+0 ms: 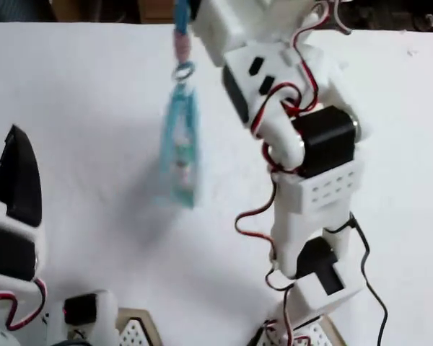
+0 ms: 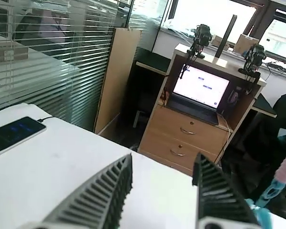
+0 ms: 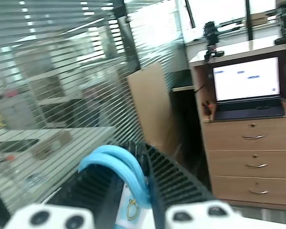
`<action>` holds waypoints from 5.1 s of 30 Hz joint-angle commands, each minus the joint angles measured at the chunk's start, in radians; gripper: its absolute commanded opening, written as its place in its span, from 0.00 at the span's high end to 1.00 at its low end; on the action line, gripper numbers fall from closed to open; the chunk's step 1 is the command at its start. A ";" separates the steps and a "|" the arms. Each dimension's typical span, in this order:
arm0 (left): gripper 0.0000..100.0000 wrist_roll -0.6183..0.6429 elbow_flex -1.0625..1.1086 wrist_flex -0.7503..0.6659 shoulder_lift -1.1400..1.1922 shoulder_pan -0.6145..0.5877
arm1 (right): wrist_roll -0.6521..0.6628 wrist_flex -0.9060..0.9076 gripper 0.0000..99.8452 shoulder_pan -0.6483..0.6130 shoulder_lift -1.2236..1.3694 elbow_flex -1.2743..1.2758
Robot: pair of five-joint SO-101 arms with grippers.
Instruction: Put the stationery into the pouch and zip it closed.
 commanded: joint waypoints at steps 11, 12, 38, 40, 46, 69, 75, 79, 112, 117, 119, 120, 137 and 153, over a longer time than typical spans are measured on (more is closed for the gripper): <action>0.78 -0.075 -0.021 0.031 0.005 -0.001 | 0.005 -0.082 0.98 0.028 -0.019 -0.100; 0.78 -0.075 -0.021 0.031 0.005 -0.001 | 0.005 -0.081 0.98 0.013 -0.016 -0.100; 0.78 -0.075 -0.021 0.064 0.004 0.001 | 0.052 -0.219 0.98 0.056 -0.033 0.354; 0.78 -0.075 -0.020 0.064 0.007 0.036 | 0.071 -0.176 0.98 0.051 -0.053 0.333; 0.78 -0.077 0.084 0.058 0.012 0.206 | 0.153 -0.047 0.98 -0.036 -0.150 0.273; 0.81 -0.239 0.925 -0.624 0.015 0.124 | 0.175 0.033 0.98 -0.073 -0.200 0.265; 0.83 -0.239 1.016 -0.802 0.016 0.148 | 0.176 0.124 0.98 -0.171 -0.291 0.267; 0.83 -0.239 1.042 -0.835 0.016 0.191 | 0.176 0.165 0.98 -0.251 -0.358 0.267; 0.78 -0.201 0.779 -0.454 0.013 0.199 | 0.124 0.199 0.98 -0.526 -0.328 0.301; 0.77 -0.086 0.821 -0.592 0.015 0.243 | 0.106 0.130 0.98 -0.492 -0.326 0.305; 0.77 -0.083 0.795 -0.612 0.015 0.243 | 0.104 0.102 0.98 -0.466 -0.325 0.307; 0.77 -0.083 0.773 -0.611 0.015 0.239 | 0.103 0.093 0.98 -0.460 -0.325 0.307; 0.77 0.015 0.035 0.072 -0.039 -0.180 | 0.109 0.021 0.98 -0.414 -0.326 0.468; 0.76 -0.227 0.457 0.161 -0.306 0.495 | 0.104 -0.122 0.98 -0.364 -0.326 0.646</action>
